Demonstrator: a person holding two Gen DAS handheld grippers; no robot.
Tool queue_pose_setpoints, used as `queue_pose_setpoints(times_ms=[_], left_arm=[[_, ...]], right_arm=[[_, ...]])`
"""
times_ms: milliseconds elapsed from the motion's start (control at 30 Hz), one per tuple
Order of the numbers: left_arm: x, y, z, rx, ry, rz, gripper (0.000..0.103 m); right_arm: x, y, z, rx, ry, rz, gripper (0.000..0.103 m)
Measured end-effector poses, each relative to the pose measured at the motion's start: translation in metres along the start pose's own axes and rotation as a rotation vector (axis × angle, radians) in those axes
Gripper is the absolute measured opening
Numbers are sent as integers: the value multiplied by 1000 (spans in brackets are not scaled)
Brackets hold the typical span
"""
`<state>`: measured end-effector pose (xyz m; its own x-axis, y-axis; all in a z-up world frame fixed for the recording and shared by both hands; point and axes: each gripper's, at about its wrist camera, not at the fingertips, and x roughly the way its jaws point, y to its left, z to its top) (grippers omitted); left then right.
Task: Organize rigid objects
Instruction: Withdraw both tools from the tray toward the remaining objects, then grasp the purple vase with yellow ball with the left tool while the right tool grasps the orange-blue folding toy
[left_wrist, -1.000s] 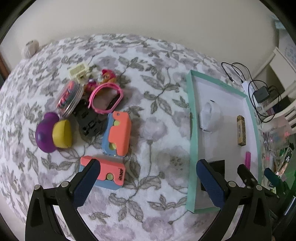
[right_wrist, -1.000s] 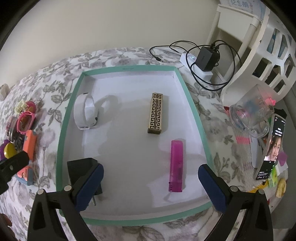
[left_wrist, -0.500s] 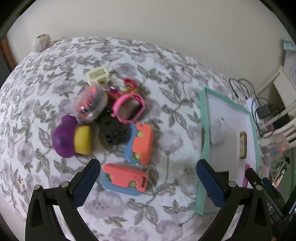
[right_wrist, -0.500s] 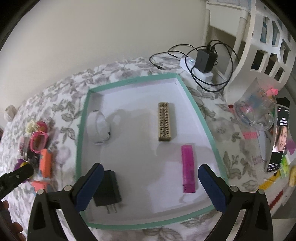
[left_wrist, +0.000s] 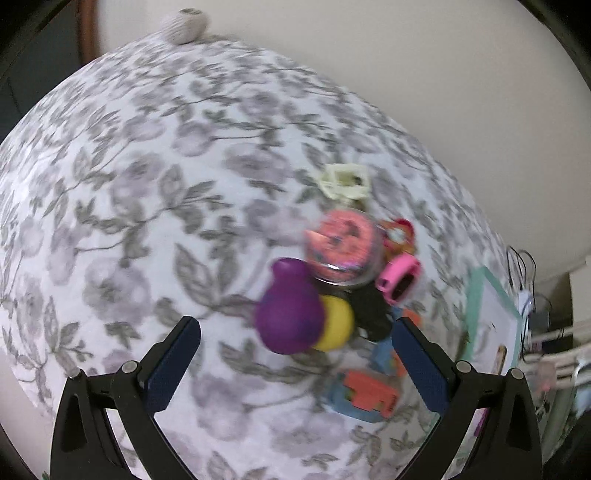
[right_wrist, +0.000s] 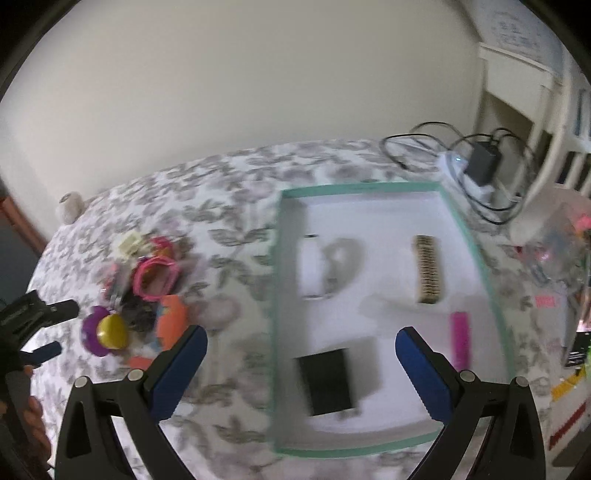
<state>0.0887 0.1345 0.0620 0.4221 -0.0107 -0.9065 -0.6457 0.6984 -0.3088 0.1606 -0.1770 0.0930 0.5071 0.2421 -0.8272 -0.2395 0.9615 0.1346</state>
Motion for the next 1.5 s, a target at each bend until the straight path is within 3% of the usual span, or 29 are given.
queue_pose_setpoints(times_ms=[167,300,433,567,1100,1500], left_arm=[[1,19,7,-36,2,4,103],[4,29,10,-27,1,73,103],[9,38,13,-63,15,36,103],[19,37,14,-37,39,47,103],[49,20,16,1,107,-10,103],[71,-8,13,87,139,-25,103]], right_arm=[[4,40,-2,-102,-4,12,103],[12,66,-9,-134,28,75,103],[28,89,-19,-199,66,55,103],[45,104,-29,-223,116,70,103],[86,133,-49,-250,221,88,103],[105,151,-59,-295,255,76,103]])
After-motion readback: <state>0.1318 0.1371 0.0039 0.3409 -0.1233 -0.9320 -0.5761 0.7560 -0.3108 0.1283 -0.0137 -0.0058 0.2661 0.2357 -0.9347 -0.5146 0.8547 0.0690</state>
